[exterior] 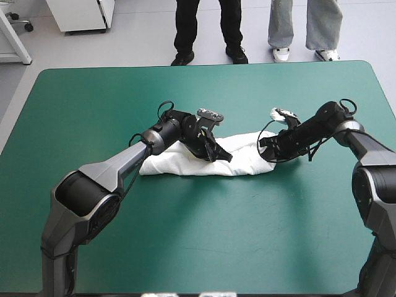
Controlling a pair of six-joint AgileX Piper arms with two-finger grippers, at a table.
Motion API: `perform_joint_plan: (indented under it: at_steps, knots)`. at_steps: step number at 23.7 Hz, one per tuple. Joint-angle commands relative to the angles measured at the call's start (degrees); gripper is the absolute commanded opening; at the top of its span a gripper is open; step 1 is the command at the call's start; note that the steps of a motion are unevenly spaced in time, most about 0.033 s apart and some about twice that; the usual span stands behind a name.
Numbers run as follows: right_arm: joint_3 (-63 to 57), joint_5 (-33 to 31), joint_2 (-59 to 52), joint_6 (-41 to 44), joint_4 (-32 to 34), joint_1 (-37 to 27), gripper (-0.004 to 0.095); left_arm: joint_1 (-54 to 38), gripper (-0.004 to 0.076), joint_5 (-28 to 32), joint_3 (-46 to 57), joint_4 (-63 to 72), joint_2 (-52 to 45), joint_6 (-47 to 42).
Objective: Fold the cloth
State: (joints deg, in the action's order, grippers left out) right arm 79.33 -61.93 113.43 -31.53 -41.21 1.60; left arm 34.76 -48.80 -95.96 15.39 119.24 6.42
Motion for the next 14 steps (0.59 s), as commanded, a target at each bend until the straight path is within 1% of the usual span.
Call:
perform_joint_plan:
  at_steps: [1,3,6,14]
  knots:
    - [3.5,-4.6,-5.7,0.9,1.8,-0.8,-0.0017,0.5,-0.0009,-3.0,-0.6,0.0,-1.8,-0.1]
    - [5.1,-6.5,-8.2,2.0,1.6,-2.2,-0.0017,0.5,-0.0009,-3.4,-0.6,0.0,-1.8,-0.1]
    - [5.6,-6.9,-12.3,2.1,0.3,-2.7,-0.0017,0.5,-0.0009,-3.5,-0.6,0.3,-1.8,-0.1]
    - [5.6,-7.0,-14.0,2.0,-1.7,-2.7,-0.0017,0.5,-0.0009,-3.2,-0.6,0.4,-1.8,-0.1]
